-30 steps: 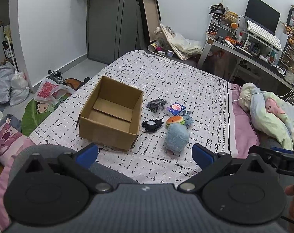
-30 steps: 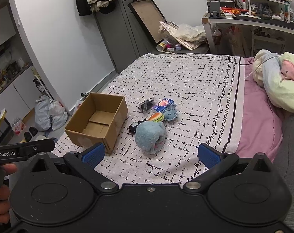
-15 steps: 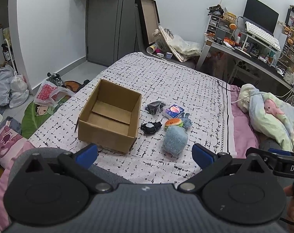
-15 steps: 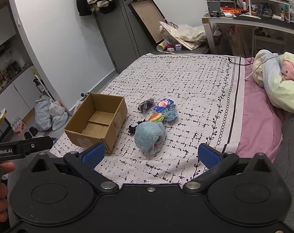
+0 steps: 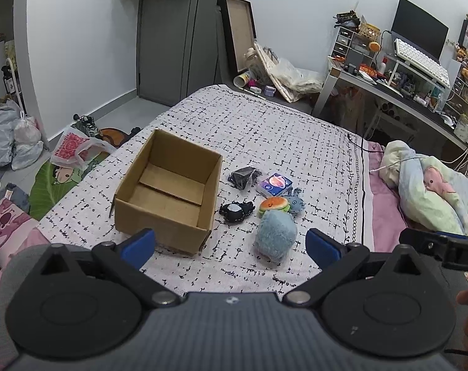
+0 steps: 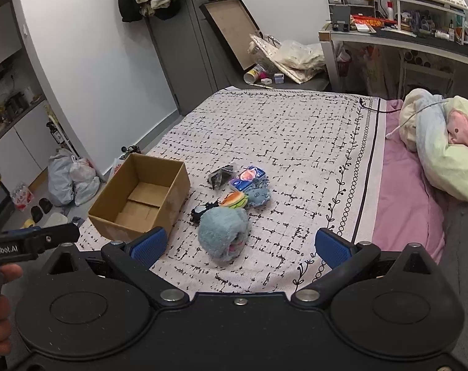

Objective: Organize soft objects
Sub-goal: 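Reach the left tool to the light-blue fluffy plush and close on it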

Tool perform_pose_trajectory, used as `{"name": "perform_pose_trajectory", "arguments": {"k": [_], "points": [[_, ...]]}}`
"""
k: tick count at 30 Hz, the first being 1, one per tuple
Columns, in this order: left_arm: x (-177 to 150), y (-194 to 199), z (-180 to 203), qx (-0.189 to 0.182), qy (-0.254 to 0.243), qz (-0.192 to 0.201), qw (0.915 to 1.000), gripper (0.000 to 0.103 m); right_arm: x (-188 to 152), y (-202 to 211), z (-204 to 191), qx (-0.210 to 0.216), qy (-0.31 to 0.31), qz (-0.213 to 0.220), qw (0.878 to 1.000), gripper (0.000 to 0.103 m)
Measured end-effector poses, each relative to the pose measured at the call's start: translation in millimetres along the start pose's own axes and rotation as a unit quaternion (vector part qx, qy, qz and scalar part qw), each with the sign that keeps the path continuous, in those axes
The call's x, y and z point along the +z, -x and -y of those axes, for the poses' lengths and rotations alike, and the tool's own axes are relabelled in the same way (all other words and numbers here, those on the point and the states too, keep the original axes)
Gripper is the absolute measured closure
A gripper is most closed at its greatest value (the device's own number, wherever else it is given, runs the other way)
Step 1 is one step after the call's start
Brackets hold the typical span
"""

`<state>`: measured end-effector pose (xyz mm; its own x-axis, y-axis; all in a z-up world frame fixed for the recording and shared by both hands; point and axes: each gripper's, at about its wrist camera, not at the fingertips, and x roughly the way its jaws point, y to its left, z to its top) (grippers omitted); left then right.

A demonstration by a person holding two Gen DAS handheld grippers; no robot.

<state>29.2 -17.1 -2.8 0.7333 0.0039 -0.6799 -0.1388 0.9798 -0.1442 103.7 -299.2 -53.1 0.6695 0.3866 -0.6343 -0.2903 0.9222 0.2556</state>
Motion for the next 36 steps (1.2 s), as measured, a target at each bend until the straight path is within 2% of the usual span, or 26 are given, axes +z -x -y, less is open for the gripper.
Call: {"name": "perform_pose_trajectory", "arguments": {"k": [4, 8, 14, 19, 23, 29, 36], "points": [[2.7, -14.1, 4.3, -0.005, 0.003, -0.007, 1.0, 0.001, 5.9, -11.0, 7.1, 0.004, -0.004, -0.007, 1.0, 0.0], [8.2, -26.3, 11.2, -0.007, 0.0, -0.008, 0.9999, 0.001, 11.5, -22.6, 18.5, 0.028, -0.021, -0.013, 0.999, 0.0], [18.7, -47.3, 21.5, -0.016, -0.004, -0.013, 0.9998, 0.001, 21.9, -46.4, 44.2, 0.049, -0.084, -0.021, 0.995, 0.0], [21.8, -71.3, 34.3, -0.026, -0.01, -0.02, 0.9994, 0.003, 23.3, -69.4, 60.4, 0.047, -0.123, -0.019, 0.991, 0.0], [17.8, -92.1, 47.9, -0.035, -0.028, -0.027, 0.9986, 0.004, 12.2, -92.0, 71.0, 0.049, -0.147, -0.028, 0.988, 0.0], [10.6, -128.4, 58.1, -0.043, -0.04, -0.062, 0.9963, 0.004, 1.1, -112.1, 89.2, 0.031, -0.191, -0.047, 0.98, 0.0], [3.3, -161.4, 70.6, -0.055, -0.055, -0.087, 0.9932, 0.013, -7.4, -131.0, 106.7, 0.022, -0.216, -0.059, 0.974, 0.0]]}}
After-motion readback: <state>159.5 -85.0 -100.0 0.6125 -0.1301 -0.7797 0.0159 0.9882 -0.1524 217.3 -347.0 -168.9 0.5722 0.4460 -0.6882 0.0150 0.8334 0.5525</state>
